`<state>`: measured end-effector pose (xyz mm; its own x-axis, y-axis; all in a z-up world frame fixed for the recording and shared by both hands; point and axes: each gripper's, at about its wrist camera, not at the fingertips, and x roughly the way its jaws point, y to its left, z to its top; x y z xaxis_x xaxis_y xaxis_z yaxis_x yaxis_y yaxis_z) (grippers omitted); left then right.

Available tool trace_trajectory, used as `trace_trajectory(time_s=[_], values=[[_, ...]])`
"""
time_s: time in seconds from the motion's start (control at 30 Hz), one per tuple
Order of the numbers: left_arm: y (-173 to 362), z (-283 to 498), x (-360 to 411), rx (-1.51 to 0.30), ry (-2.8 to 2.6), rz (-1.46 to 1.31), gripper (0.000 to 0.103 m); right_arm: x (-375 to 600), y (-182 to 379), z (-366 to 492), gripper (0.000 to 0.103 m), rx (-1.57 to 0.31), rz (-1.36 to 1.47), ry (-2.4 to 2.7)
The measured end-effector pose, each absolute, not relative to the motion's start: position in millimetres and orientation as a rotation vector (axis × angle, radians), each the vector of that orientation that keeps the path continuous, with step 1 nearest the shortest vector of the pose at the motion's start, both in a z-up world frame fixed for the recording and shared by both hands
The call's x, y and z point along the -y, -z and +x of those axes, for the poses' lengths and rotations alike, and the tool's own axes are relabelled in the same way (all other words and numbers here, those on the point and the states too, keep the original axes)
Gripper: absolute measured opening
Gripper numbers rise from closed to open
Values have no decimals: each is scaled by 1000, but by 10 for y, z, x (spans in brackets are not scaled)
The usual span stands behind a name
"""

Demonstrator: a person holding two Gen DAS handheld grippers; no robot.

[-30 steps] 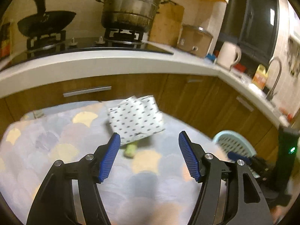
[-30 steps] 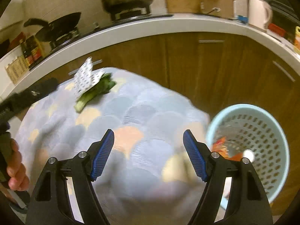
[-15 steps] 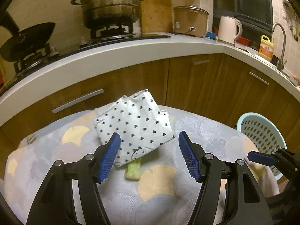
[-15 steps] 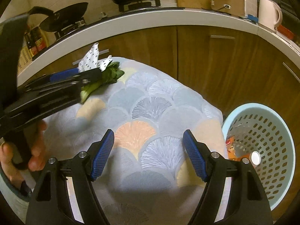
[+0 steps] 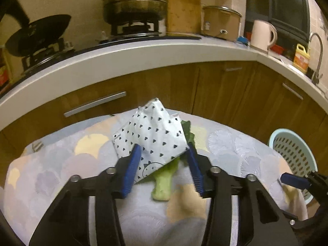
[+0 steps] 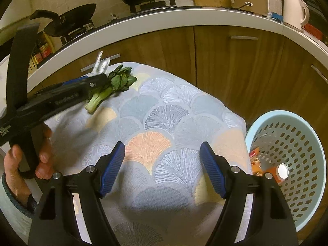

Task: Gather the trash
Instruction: 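Grasp the polka-dot napkin with the left tool, then grasp the green bok choy with the right tool while the left tool holds the napkin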

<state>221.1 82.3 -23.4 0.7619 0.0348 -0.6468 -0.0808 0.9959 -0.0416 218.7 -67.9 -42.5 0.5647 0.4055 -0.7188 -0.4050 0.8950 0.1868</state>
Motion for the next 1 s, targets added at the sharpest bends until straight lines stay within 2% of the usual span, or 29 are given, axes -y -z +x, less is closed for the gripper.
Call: trace_trajectory(time_s=[0.17,0.23,0.63,1.0], values=[[107,2066,-1000,-658,-72,-148,17,620,420,2162,72,-839,-35,-474],[41,1949,-1093,-636,-74,-184,5,579,404,2139,72,-829,-56,-482],[-74,1285,-1602,-538,-84,-322,4,-57,121,2287,72,-838,-38,-563],[6,1178,-1833,-493,-150,-363,4,-790,350,2682,72,-903,10,-446]])
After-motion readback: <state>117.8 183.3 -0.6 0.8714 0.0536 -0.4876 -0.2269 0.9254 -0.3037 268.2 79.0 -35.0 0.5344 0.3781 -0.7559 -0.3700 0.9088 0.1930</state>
